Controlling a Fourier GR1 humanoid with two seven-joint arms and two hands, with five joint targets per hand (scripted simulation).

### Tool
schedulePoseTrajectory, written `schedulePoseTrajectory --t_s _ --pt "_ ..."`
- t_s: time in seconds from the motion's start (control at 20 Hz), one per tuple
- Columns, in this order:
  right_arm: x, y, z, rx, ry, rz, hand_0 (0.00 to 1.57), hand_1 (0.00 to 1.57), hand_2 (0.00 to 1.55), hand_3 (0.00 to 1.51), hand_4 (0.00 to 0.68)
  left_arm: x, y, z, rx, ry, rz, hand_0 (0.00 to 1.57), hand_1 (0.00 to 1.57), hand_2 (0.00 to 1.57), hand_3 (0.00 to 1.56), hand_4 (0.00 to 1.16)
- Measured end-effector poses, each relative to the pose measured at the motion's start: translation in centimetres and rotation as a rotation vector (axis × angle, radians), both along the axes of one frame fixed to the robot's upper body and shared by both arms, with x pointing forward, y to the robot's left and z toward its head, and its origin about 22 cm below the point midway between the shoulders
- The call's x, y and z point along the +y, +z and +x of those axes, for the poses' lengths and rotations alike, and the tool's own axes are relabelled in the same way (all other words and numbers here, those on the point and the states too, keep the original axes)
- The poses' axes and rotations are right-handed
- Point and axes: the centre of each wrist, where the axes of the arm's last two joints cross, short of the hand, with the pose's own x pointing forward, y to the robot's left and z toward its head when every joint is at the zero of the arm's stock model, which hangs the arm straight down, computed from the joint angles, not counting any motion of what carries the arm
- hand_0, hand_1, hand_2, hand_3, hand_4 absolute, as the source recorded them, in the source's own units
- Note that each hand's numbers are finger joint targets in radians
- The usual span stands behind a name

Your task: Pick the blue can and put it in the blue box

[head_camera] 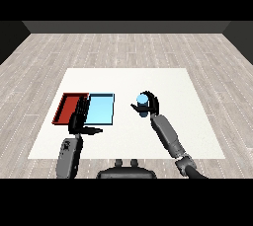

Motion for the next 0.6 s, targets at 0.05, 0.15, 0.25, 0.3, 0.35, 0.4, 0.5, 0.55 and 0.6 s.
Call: schedulePoseTrajectory --t_s 0.05,0.15,0.25,0.3,0.35,0.4,0.5,0.55,0.6 --pt "-0.1 0.6 0.2 -0.018 0.004 -0.012 1.44 1.44 1.45 1.39 0.62 -0.2 -0.2 0.0 0.013 -0.008 0.003 0.0 0.0 0.0 0.0 0.0" --pt "-0.2 1.7 -0.2 -0.047 0.015 -0.033 1.43 1.43 1.45 1.4 0.617 -1.2 -0.6 -0.3 0.037 -0.034 0.012 0.0 0.0 0.0 0.0 0.0" --pt "0.0 3.0 -0.1 -0.081 0.024 -0.052 1.42 1.42 1.44 1.41 0.622 -2.7 -0.7 -0.2 0.062 -0.057 0.024 0.0 0.0 0.0 0.0 0.0" --pt "-0.4 3.5 -0.2 -0.089 0.027 -0.062 1.42 1.42 1.44 1.4 0.616 -3.3 -0.7 -0.1 0.071 -0.063 0.029 0.0 0.0 0.0 0.0 0.0" --pt "-0.4 3.8 -0.3 -0.098 0.03 -0.07 1.42 1.42 1.45 1.4 0.616 -3.6 -0.8 0.4 0.079 -0.069 0.034 0.0 0.0 0.0 0.0 0.0" --pt "-0.5 4.1 -0.5 -0.105 0.03 -0.08 1.43 1.43 1.45 1.4 0.616 -4.2 -0.5 0.8 0.084 -0.076 0.034 0.0 0.0 0.0 0.0 0.0" --pt "-0.2 4.7 -0.7 -0.118 0.039 -0.097 1.44 1.44 1.45 1.4 0.606 -4.9 -0.9 0.9 0.098 -0.094 0.03 0.0 0.0 0.0 0.0 0.0" --pt "-0.2 4.9 -1.0 -0.122 0.041 -0.103 1.44 1.44 1.45 1.4 0.606 -5.1 -1.1 1.0 0.103 -0.1 0.028 0.0 0.0 0.0 0.0 0.0" --pt "-0.1 5.0 -1.3 -0.125 0.042 -0.108 1.44 1.44 1.45 1.4 0.606 -5.3 -1.2 1.0 0.107 -0.105 0.027 0.0 0.0 0.0 0.0 0.0"
